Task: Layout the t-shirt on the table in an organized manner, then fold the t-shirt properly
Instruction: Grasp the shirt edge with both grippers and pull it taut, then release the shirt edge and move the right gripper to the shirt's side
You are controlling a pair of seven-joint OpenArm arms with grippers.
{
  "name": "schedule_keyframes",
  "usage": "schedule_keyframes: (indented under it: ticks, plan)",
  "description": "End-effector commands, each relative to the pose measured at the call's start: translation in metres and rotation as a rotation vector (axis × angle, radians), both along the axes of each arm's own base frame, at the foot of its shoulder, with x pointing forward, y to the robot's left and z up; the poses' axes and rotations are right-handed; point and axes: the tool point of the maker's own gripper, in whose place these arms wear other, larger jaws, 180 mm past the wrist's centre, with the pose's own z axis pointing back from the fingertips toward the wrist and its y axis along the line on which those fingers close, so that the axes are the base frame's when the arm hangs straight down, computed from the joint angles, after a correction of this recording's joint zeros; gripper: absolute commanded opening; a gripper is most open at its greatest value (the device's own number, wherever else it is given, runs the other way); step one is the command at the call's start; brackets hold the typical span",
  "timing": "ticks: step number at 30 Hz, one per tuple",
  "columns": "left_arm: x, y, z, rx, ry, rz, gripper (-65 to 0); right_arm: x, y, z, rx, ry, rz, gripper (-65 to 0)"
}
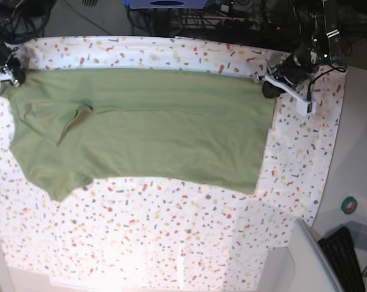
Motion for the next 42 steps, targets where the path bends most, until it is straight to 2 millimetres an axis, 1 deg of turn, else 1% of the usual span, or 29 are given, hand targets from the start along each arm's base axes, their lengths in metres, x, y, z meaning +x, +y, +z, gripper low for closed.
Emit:
schedule_keyframes:
  ticks: [1,3,5,9,12,15,18,19,20,21,22,23,24,26,28,29,32,36,38,39,42]
  plan:
    - [0.005,0.014,0.011,0.031,-0.040,0.020,-65.0,0.001,-0.009,0.010,-0.033,-0.025,-0.002,-65.0]
    - [-0.005,0.021,0.009,0.039,-0.023,0.035,-65.0,-0.006,-0.005,0.009,-0.035,-0.018,0.000,-65.0]
    - [-0.011,0.022,0.007,0.040,-0.012,0.037,-65.0,-0.007,-0.002,0.010,-0.035,-0.019,0.002,-65.0]
    - [-0.011,0.021,0.008,0.040,-0.013,0.036,-65.0,-0.009,0.007,0.007,-0.018,-0.016,-0.001,-65.0]
    - [-0.010,0.020,0.008,0.040,-0.015,0.033,-65.0,-0.015,0.006,0.008,-0.026,-0.010,0.002,-65.0]
    - [-0.010,0.021,0.008,0.043,-0.015,0.032,-65.0,-0.015,0.011,0.011,-0.030,-0.018,0.002,-65.0]
    - [-0.011,0.021,0.008,0.043,-0.013,0.032,-65.0,-0.019,0.011,0.016,-0.049,-0.022,0.007,-65.0]
    - [-0.011,0.022,0.008,0.044,-0.012,0.032,-65.0,-0.018,0.013,0.019,-0.054,-0.030,0.008,-57.8]
    - [-0.011,0.024,0.008,0.046,-0.013,0.037,-62.4,-0.016,0.016,0.022,-0.058,-0.040,0.009,-50.7]
    - [-0.011,0.025,0.009,0.048,-0.014,0.040,-55.9,-0.016,0.016,0.024,-0.063,-0.043,0.010,-45.2]
    - [-0.011,0.025,0.009,0.048,-0.014,0.040,-48.9,-0.018,0.018,0.025,-0.067,-0.044,0.011,-41.7]
    - [-0.014,0.025,0.008,0.049,-0.009,0.041,-41.6,-0.017,0.018,0.027,-0.072,-0.048,0.013,-40.5]
    - [-0.014,0.026,0.009,0.050,-0.010,0.041,-33.6,-0.017,0.017,0.029,-0.079,-0.050,0.015,-41.0]
    - [-0.013,0.037,0.015,0.067,-0.026,0.066,-18.3,-0.018,0.014,0.031,-0.088,-0.053,0.010,-41.0]
    - [-0.016,0.052,0.021,0.088,-0.035,0.106,-8.1,-0.026,0.002,0.033,-0.100,-0.048,-0.031,-40.1]
    - [-0.017,0.061,0.024,0.099,-0.042,0.126,-5.3,-0.029,0.000,0.034,-0.102,-0.048,-0.048,-40.1]
    - [-0.021,0.089,0.033,0.136,-0.060,0.198,-4.1,-0.035,-0.012,0.037,-0.121,-0.048,-0.080,-39.9]
    - [-0.029,0.118,0.045,0.177,-0.077,0.268,-4.1,-0.035,-0.013,0.037,-0.125,-0.044,-0.076,-39.9]
    - [-0.031,0.126,0.048,0.187,-0.081,0.288,-4.1,-0.033,-0.015,0.040,-0.136,-0.049,-0.072,-40.4]
    - [-0.030,0.126,0.050,0.191,-0.088,0.285,-4.1,-0.031,-0.017,0.044,-0.148,-0.058,-0.069,-40.4]
    - [-0.021,0.121,0.062,0.203,-0.124,0.262,-4.1,-0.014,-0.021,0.062,-0.194,-0.105,-0.046,-40.4]
